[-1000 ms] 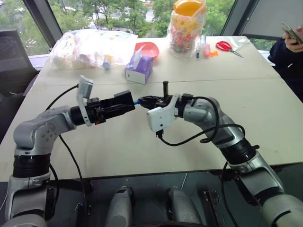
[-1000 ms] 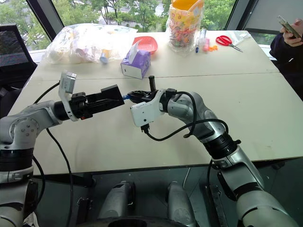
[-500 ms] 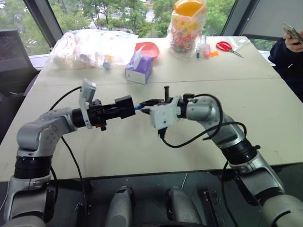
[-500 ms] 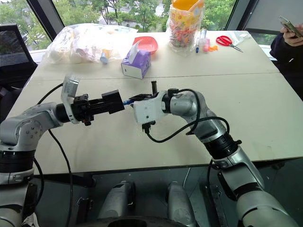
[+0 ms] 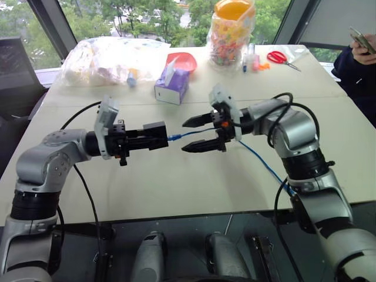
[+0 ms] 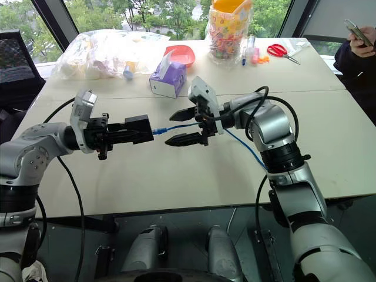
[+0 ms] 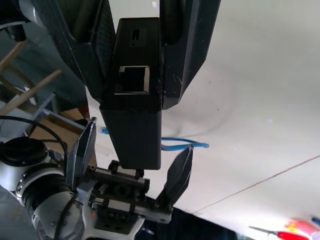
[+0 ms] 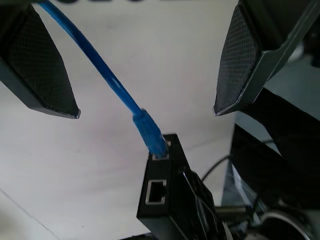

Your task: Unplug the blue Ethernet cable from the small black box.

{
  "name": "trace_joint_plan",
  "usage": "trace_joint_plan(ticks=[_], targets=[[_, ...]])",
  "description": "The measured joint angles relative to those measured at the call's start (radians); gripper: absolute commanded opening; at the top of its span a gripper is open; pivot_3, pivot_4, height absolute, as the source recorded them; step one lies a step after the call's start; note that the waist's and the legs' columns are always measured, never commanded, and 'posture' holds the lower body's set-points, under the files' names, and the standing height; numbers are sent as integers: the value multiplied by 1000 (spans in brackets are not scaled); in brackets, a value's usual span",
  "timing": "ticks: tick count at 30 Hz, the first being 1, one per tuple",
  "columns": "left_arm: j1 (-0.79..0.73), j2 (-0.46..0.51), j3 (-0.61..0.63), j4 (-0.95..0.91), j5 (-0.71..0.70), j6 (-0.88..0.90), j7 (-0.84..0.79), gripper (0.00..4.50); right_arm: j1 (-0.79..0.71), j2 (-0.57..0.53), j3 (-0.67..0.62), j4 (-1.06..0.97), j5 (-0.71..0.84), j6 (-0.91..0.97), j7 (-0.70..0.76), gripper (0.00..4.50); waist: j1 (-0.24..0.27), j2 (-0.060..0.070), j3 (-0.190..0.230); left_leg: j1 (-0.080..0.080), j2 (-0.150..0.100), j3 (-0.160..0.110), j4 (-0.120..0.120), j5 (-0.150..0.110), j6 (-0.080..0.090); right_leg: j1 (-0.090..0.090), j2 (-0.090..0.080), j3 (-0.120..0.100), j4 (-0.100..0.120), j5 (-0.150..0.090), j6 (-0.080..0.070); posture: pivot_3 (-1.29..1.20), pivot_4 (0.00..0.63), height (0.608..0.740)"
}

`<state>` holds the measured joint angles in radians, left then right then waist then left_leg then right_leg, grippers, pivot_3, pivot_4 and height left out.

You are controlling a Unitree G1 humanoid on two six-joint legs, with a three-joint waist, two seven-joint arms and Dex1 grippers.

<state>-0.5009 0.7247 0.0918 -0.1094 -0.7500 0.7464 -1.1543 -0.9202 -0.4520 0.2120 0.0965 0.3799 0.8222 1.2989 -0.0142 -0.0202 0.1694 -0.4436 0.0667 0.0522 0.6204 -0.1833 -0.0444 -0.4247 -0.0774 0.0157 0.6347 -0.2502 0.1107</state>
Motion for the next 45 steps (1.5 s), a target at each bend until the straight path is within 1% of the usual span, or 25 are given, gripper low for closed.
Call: trace_joint_plan(ticks=[4,6,8,16,18,19,21,45], targets=[[-4,-5,-1,1,0,0,0,520,-18,15,8,25,19,57,-22,4423,1,0,0,-1,0,0,0,0,1,0,0,0,0,0,0,0,150,735],[-5,-9,-1,1,0,0,1,520,-18,25,15,26,27,68,-27,3906,2,0,0,-1,0,0,0,0,1,0,0,0,0,0,0,0,150,735],[-5,-11,-2,1,0,1,2,520,-18,31,16,26,35,76,-31,3129,2,0,0,-1,0,0,1,0,1,0,0,0,0,0,0,0,150,735],[-6,-17,-2,0,0,4,6,520,-45,39,17,26,61,114,-41,3129,1,0,0,-1,0,0,1,0,1,0,0,0,0,0,0,0,150,735],[-6,-17,-2,0,0,5,6,520,-46,39,18,26,71,125,-41,2569,1,0,0,-1,0,0,1,0,1,0,0,0,0,0,0,0,150,735],[-6,-17,-2,1,0,6,6,520,-46,40,18,26,75,129,-41,2206,1,0,0,-1,0,0,1,0,1,0,0,0,0,0,0,0,150,735],[-6,-17,-2,0,0,7,6,520,-49,40,18,26,76,131,-47,1300,1,0,0,-1,0,0,1,0,1,0,0,0,0,0,0,0,150,735],[-6,-22,-2,-2,1,11,16,520,-60,31,58,26,65,93,-56,1300,1,0,0,-1,0,0,1,0,1,0,0,0,0,0,0,0,150,735]])
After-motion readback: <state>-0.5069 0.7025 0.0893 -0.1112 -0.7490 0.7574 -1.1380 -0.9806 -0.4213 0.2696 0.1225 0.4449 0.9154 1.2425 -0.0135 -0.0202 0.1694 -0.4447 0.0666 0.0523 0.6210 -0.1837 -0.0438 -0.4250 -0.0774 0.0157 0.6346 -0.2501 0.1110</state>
